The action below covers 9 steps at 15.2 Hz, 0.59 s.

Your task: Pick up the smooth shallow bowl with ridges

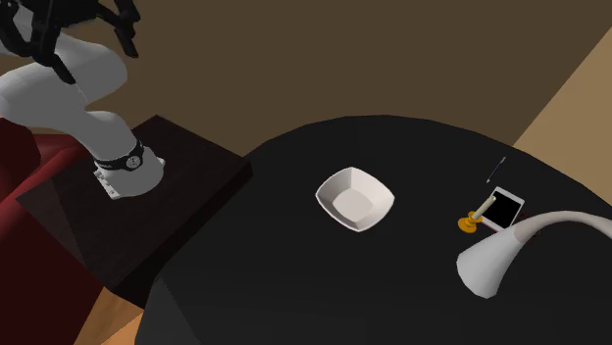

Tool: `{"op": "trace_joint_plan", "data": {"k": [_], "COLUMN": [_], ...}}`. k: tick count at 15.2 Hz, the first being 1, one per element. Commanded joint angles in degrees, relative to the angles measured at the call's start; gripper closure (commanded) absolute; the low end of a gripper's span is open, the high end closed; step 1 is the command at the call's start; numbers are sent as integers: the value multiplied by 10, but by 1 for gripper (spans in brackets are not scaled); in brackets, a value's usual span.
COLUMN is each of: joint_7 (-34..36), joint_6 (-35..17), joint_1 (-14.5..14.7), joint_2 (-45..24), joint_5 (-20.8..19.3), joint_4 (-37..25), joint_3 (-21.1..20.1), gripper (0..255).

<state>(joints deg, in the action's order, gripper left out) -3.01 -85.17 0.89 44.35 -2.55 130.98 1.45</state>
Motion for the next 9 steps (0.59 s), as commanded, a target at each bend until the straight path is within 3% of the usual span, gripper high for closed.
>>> {"op": "trace_joint_plan", "data": {"k": [1,9], "joint_7": [0,54], "joint_6": [0,-156], "joint_1": [0,9], "joint_2": [0,-56], "joint_5": [0,54], "joint_4": [0,96], "joint_3": [0,-17], "gripper": [0,0]}}
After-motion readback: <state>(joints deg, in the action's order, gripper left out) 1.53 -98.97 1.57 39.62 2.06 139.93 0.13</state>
